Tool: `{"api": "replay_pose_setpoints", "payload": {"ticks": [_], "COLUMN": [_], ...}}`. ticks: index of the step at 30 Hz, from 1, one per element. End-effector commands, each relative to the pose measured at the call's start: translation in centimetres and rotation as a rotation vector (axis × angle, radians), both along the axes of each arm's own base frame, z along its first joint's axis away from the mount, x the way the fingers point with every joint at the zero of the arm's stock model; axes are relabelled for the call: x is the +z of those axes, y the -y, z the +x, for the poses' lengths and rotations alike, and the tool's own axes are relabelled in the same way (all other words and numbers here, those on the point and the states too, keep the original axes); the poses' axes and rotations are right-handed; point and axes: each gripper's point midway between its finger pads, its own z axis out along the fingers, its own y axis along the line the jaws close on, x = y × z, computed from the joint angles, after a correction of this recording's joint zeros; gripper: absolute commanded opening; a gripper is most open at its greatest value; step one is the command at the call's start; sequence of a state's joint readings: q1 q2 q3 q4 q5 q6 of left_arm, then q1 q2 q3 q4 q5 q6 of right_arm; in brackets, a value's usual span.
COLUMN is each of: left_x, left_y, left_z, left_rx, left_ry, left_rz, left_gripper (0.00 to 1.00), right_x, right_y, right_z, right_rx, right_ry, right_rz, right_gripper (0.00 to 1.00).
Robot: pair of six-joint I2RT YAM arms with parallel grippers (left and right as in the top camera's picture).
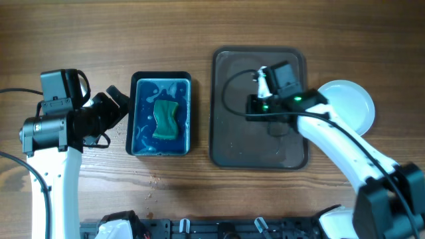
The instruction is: Clean dirty plates on tray and stack at the side
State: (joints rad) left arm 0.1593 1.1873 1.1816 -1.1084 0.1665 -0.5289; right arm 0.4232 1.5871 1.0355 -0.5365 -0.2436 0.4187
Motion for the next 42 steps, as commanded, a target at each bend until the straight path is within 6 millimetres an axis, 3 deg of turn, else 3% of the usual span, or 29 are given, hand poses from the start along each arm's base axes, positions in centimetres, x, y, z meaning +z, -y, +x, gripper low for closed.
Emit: {"api": "replay_pose_setpoints", "payload": {"ticks": [1, 7, 9, 14, 20, 23, 29, 33, 37, 38, 42], "left_x": [0.6, 0.6, 0.6, 0.6, 0.6, 0.6, 0.6, 0.6, 0.6, 0.6, 0.6], "left_y": [0.0, 0.0, 0.0, 0.0, 0.0, 0.0, 0.0, 0.0, 0.0, 0.0, 0.0], "left_z": [0.1, 0.1, 0.1, 0.1, 0.1, 0.1, 0.1, 0.1, 0.1, 0.1, 0.1], "left_rx": [0.0, 0.0, 0.0, 0.0, 0.0, 0.0, 0.0, 0.0, 0.0, 0.0, 0.0], "left_ry": [0.021, 0.021, 0.021, 0.021, 0.021, 0.021, 0.021, 0.021, 0.021, 0.021, 0.021], "left_rz": [-0.007, -0.007, -0.007, -0.007, -0.007, -0.007, -0.007, -0.007, -0.007, -0.007, -0.007], "left_gripper": [1.0, 1.0, 1.0, 1.0, 1.0, 1.0, 1.0, 1.0, 1.0, 1.0, 1.0], "right_x": [-2.8, -6.4, -8.4, -12.0, -13.5, -13.7, -13.8, -10.6, -3.2, -0.5, 8.4], "right_y": [-1.8, -3.4, -4.2, -7.2, -10.5, -10.6, -9.1, -8.4, -7.9, -7.7, -7.1], "right_z": [1.2, 5.7, 6.8, 6.0, 3.7, 3.2, 3.5, 4.7, 5.3, 5.0, 1.1], "right_rx": [-0.069, -0.147, -0.182, -0.155, -0.051, -0.05, -0.113, -0.122, -0.01, 0.031, 0.167], "right_ry": [-0.003, 0.116, 0.118, 0.048, 0.035, 0.03, -0.004, 0.045, 0.206, 0.26, 0.398], "right_rz": [-0.023, -0.025, 0.012, 0.111, 0.122, 0.104, 0.084, 0.105, 0.103, 0.1, 0.115], "right_gripper": [0.04, 0.04, 0.04, 0.04, 0.04, 0.04, 0.05, 0.05, 0.06, 0.09, 0.22]}}
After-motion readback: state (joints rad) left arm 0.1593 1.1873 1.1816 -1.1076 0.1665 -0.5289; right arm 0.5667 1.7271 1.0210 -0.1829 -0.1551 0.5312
